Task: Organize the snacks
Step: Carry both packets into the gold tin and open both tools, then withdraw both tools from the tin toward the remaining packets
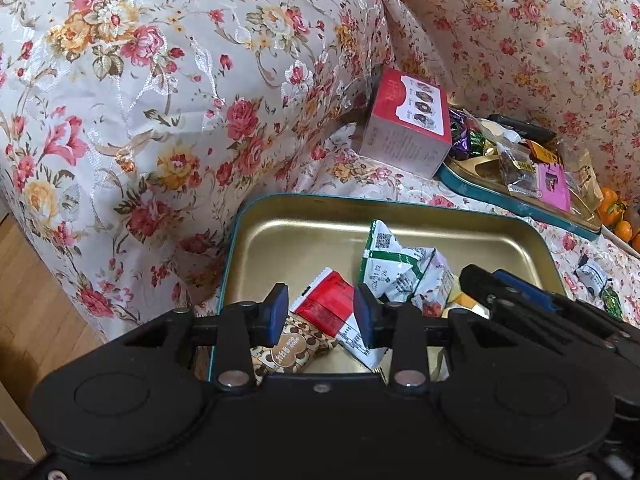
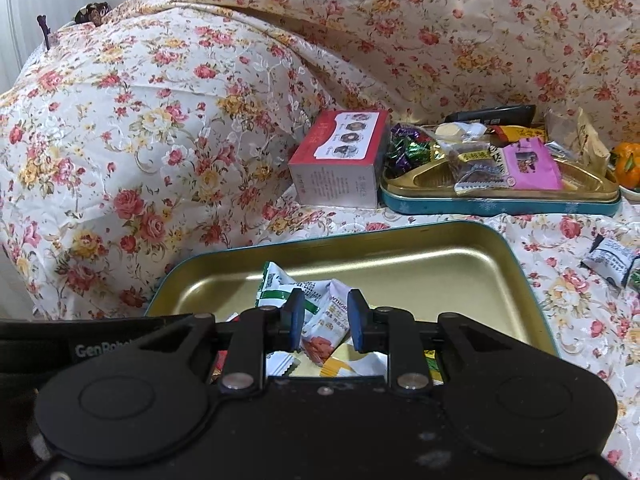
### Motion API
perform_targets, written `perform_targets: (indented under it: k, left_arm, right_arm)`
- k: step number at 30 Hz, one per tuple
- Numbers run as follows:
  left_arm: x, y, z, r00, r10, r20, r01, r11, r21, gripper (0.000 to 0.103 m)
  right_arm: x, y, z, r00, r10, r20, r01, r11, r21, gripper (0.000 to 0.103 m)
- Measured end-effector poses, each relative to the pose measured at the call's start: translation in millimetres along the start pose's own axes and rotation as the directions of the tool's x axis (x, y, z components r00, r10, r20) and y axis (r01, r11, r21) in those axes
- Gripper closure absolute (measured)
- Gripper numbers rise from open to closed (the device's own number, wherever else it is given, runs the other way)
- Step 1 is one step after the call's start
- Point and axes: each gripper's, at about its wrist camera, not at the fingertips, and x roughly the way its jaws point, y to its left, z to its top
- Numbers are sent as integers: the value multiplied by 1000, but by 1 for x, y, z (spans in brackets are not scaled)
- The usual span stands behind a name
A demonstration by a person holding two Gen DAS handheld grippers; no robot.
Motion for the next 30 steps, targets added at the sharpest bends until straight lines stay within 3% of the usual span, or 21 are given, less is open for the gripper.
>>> perform_targets:
  k: [10, 18, 24, 30]
  left_arm:
    - [-11, -12, -6, 999, -34, 10, 34, 999, 28, 58]
    - [-26, -51, -26, 993, -115, 2, 113, 983, 142, 58]
    - [-40, -90, -49, 983, -185, -8, 180, 946, 271, 58]
    - [-57, -125, -77, 962, -272, -39, 265, 881, 391, 58]
  right_arm:
    - [-34, -19, -6, 999, -23, 49, 22, 1000, 22, 78]
    - [-75, -51, -30, 993, -85, 86, 83, 996, 22, 76]
    - [-104, -93, -58, 980, -181, 85, 178, 983, 46, 75]
    - [-127, -141, -86, 958, -279, 60, 274, 958, 85, 74]
